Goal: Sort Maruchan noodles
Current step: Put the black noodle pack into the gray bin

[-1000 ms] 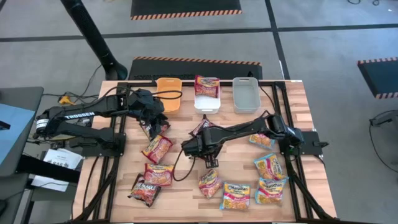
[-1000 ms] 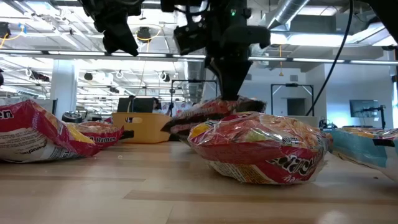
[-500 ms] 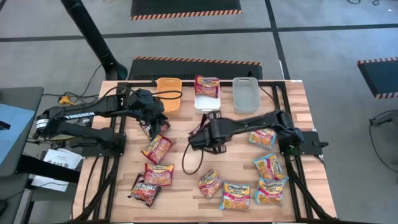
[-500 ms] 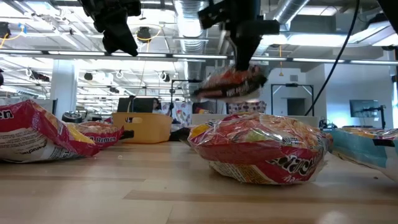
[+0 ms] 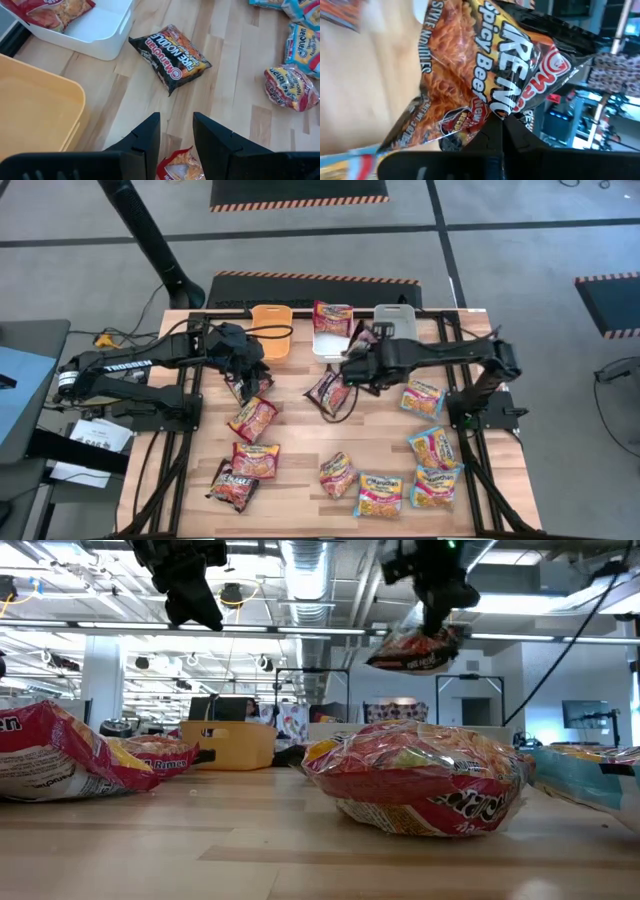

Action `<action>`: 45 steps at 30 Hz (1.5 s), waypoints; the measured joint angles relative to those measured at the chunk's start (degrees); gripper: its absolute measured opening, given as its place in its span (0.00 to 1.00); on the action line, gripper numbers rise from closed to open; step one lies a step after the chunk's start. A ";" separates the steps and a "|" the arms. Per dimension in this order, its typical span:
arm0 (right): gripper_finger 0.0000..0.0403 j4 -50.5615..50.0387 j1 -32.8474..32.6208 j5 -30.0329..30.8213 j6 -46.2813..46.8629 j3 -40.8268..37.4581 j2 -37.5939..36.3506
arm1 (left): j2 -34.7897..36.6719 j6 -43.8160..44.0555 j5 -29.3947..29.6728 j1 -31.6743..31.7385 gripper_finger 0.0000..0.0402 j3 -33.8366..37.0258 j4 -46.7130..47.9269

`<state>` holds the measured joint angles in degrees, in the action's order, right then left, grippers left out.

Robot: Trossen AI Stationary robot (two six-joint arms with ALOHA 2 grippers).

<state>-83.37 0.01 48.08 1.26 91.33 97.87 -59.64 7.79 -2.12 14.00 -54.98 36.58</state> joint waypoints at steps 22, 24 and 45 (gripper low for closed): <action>0.01 18.96 24.25 7.77 -30.31 -18.60 -7.87 | 0.00 -0.02 -0.01 0.02 0.25 0.00 0.44; 0.01 20.73 26.21 7.73 -33.78 -18.60 -6.65 | 0.00 -0.02 -0.01 0.02 0.25 0.00 0.47; 0.01 34.41 35.04 4.12 -51.83 -18.60 1.99 | 0.00 -0.06 -0.01 0.02 0.25 0.00 1.81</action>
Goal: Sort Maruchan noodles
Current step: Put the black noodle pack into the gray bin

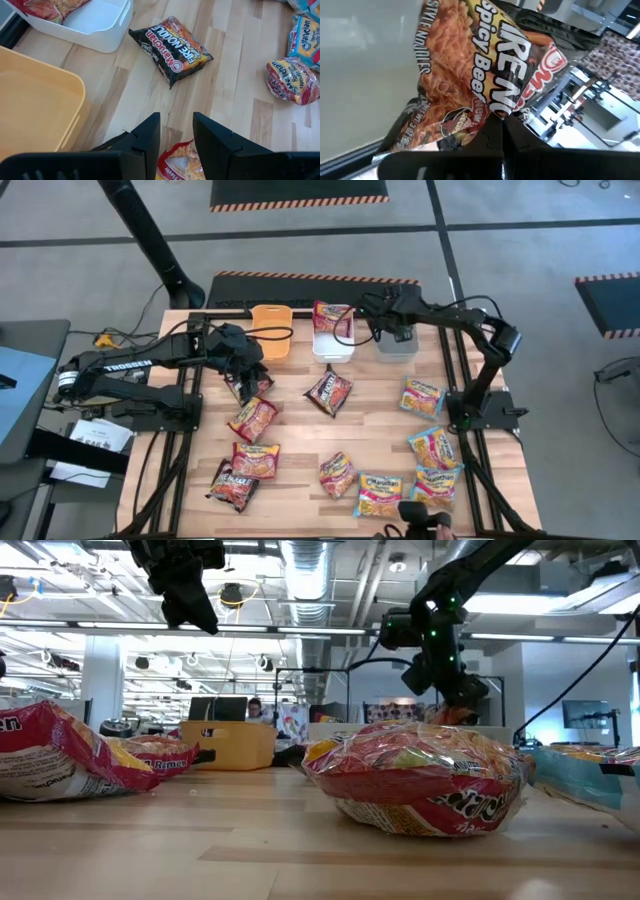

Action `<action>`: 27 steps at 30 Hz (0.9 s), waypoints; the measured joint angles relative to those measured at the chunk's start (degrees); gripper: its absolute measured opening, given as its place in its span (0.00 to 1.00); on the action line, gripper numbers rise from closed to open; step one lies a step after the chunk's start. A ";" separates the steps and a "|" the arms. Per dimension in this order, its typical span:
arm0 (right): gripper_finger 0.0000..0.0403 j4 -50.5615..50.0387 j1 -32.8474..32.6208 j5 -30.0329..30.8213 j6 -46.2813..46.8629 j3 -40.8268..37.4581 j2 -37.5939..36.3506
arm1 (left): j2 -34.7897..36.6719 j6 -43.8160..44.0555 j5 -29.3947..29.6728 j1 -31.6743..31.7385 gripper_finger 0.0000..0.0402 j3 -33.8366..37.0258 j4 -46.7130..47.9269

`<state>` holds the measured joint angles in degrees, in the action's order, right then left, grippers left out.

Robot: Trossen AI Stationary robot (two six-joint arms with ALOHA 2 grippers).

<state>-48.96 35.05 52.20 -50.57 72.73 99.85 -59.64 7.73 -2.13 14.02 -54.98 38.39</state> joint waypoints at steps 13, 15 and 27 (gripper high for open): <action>0.05 3.22 0.50 -4.13 -2.42 0.02 -0.04 | 0.00 0.01 0.00 -0.02 0.25 0.00 -0.01; 0.07 3.33 0.74 -4.22 -2.42 0.02 -0.04 | -0.01 0.00 0.00 -0.02 0.25 0.00 -0.02; 0.19 5.21 0.72 -5.90 3.83 0.04 -0.04 | 0.00 0.01 0.00 -0.02 0.25 0.00 0.21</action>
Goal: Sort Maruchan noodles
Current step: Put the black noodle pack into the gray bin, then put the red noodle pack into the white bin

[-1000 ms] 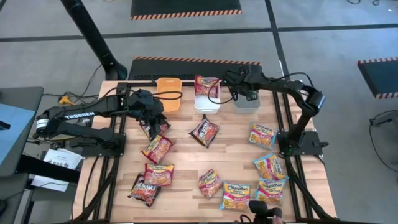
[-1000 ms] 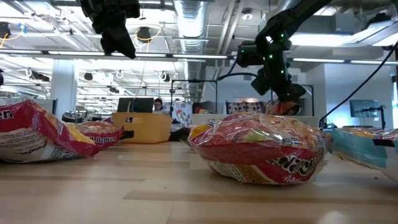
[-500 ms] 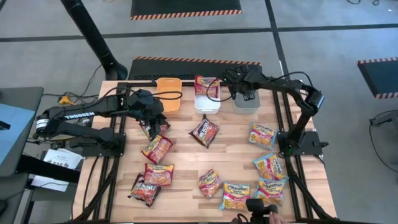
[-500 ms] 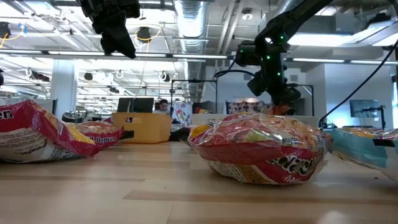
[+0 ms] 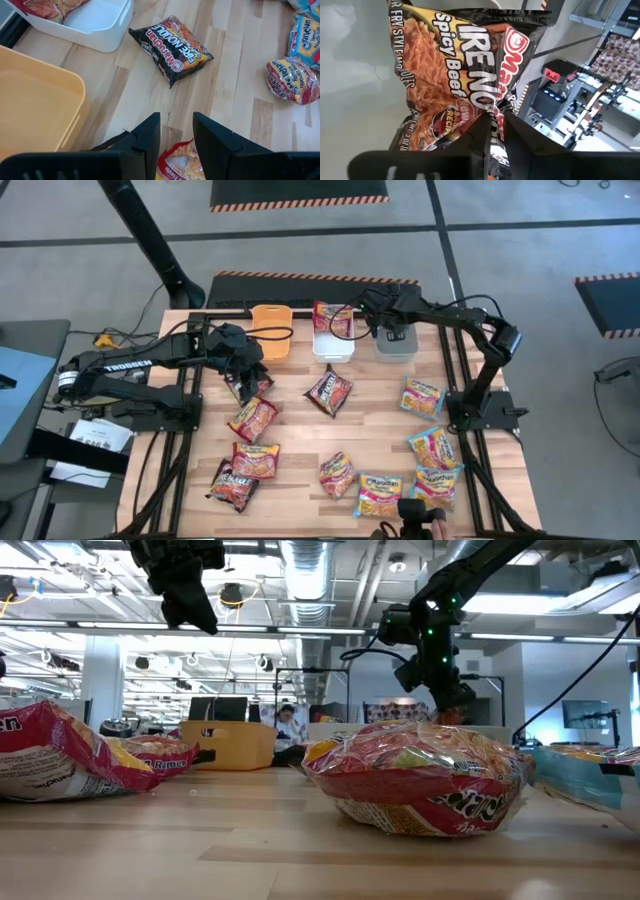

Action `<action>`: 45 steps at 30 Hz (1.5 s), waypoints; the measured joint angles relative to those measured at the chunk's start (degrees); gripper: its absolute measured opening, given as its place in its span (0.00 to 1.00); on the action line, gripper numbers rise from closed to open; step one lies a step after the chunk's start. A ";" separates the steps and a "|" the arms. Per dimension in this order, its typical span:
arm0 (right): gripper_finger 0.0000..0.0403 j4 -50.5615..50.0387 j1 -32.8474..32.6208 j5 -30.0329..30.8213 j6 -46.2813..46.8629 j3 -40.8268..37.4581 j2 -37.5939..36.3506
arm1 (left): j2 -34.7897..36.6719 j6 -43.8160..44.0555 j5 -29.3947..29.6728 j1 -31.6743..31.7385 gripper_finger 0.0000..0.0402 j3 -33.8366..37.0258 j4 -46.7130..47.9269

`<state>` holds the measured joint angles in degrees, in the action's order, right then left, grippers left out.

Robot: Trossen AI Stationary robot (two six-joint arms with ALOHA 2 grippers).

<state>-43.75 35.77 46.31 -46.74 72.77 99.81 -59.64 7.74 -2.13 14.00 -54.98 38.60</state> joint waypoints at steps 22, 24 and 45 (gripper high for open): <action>0.24 -5.90 -0.57 0.27 7.87 0.02 -4.10 | 0.00 0.00 0.00 0.00 0.25 0.00 0.14; 0.24 -5.88 -0.74 0.28 9.23 0.02 -5.91 | 0.00 -0.26 0.02 0.00 0.25 0.00 0.14; 0.25 -6.01 -15.34 0.13 26.44 0.04 -22.17 | -0.02 3.50 6.45 0.17 0.36 0.00 2.94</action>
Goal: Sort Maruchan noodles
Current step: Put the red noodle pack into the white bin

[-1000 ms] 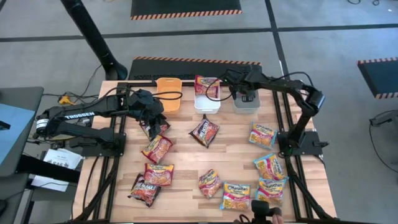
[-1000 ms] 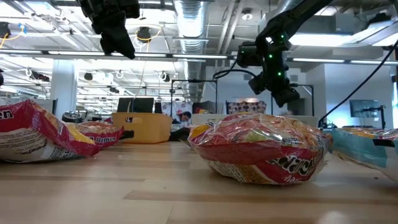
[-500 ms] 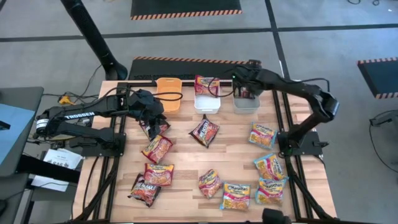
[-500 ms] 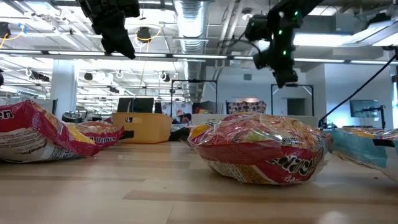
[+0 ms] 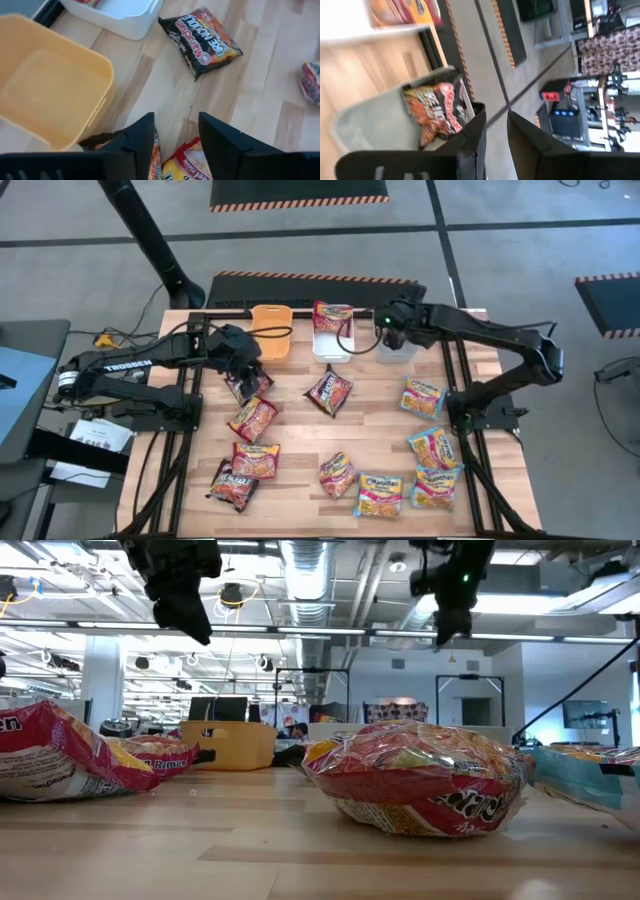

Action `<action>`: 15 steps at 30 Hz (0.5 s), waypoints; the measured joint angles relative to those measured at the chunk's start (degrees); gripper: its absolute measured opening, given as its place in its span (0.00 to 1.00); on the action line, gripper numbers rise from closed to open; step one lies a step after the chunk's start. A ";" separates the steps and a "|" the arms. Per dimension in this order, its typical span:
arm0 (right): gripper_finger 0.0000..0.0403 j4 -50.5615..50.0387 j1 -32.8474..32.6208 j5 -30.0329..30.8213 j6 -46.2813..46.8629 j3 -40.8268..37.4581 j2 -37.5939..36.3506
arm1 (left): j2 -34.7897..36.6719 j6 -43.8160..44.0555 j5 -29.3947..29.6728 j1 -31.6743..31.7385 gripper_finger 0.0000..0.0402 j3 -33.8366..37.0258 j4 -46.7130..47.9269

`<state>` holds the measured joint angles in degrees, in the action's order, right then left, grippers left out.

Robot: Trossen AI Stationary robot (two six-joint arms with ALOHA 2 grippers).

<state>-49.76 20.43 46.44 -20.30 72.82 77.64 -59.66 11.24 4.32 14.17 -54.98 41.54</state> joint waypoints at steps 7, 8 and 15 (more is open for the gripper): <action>0.26 0.09 -7.10 0.07 5.44 0.00 -4.28 | 0.02 3.93 -7.83 0.00 0.36 0.00 0.13; 0.26 0.11 -8.01 0.08 6.65 0.00 -4.73 | 0.02 4.57 -8.72 0.00 0.36 0.00 0.04; 0.26 0.11 -14.63 0.08 13.99 -0.02 -6.25 | 0.02 6.54 -10.69 -1.64 0.36 0.00 -0.48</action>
<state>-49.65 5.80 46.52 -6.31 72.79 71.40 -59.64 17.78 -6.37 12.54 -54.98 41.06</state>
